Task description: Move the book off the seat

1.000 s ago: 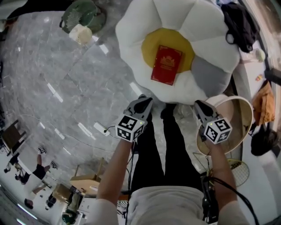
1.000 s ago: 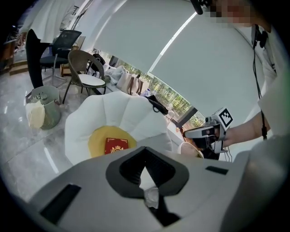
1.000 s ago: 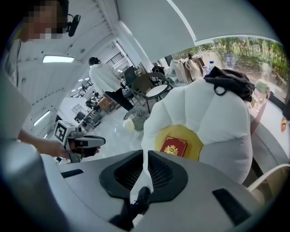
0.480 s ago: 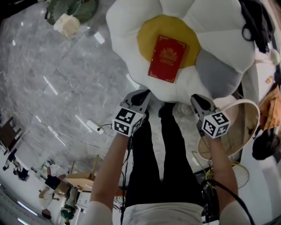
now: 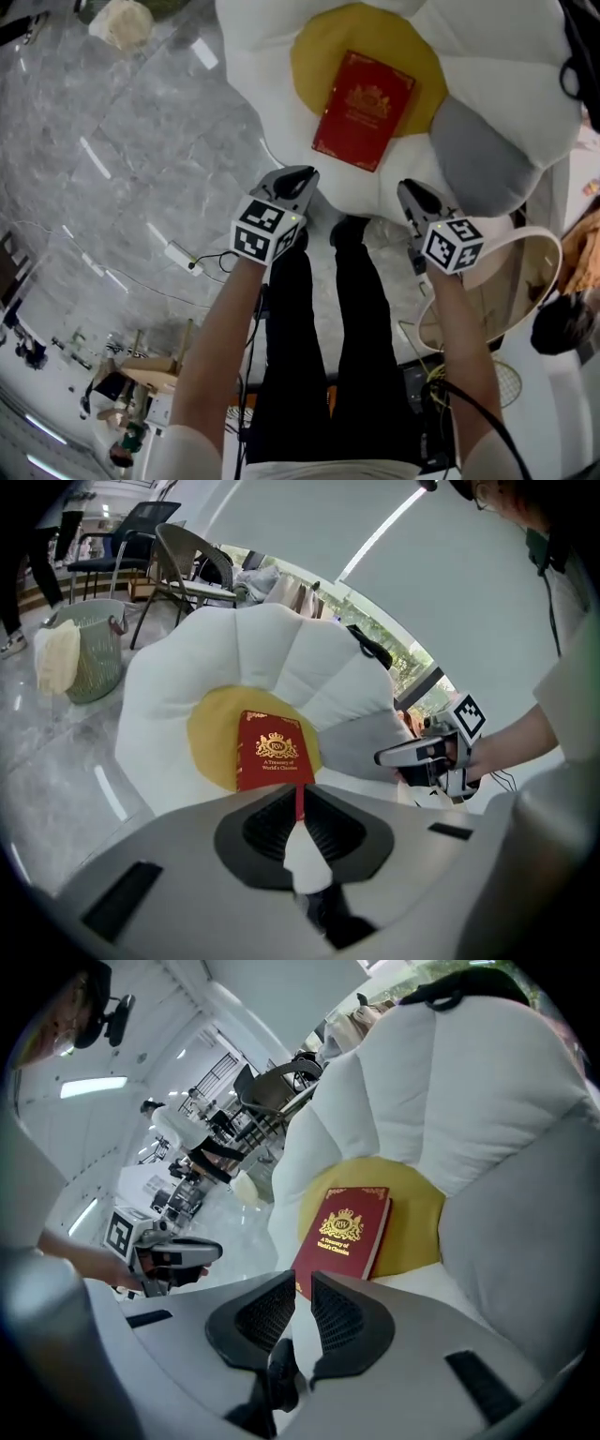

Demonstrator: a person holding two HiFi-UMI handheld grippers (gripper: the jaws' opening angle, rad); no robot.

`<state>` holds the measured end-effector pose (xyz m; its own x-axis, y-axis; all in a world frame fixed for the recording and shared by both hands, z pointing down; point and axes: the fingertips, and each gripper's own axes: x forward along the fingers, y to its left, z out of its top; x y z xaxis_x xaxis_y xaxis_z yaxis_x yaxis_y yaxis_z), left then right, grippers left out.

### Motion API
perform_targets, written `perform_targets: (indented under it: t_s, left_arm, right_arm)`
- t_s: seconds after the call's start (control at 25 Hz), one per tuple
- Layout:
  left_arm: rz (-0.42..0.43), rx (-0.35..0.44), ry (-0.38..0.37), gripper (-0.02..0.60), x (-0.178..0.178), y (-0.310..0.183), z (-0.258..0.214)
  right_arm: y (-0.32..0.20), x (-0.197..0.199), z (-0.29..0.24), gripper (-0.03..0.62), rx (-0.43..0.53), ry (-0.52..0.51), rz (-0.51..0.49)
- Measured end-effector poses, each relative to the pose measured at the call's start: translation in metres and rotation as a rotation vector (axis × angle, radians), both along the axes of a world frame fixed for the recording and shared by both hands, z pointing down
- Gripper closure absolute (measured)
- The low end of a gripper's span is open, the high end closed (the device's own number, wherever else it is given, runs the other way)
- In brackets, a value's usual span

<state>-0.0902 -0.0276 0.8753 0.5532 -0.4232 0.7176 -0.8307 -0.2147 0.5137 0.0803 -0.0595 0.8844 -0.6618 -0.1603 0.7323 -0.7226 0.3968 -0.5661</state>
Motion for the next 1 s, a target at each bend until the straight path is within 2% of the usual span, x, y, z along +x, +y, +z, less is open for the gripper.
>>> perform_targets:
  t_s: [0.28,0.4,0.72,0.88,1.0]
  left_arm:
    - [-0.017,-0.056,-0.005,0.525,0.002,0.000,0.057]
    - [-0.012,-0.069,-0.001,0.511,0.006,-0.001,0.074]
    - [-0.023,-0.138,-0.012,0.449,0.001,0.001,0.127]
    - [-0.037,-0.173,-0.026,0.395,0.001,0.001,0.155]
    - [-0.043,-0.192,-0.018,0.322,0.003,-0.002,0.170]
  right_arm:
    - [0.010,-0.004,0.055,0.537,-0.063,-0.009,0.038]
    - [0.012,-0.004,0.075,0.485,-0.077,-0.002,0.044]
    - [0.013,-0.012,0.119,0.416,-0.092,0.028,0.058]
    - [0.015,-0.015,0.142,0.372,-0.121,0.040,0.080]
    - [0.017,-0.019,0.158,0.324,-0.134,0.058,0.086]
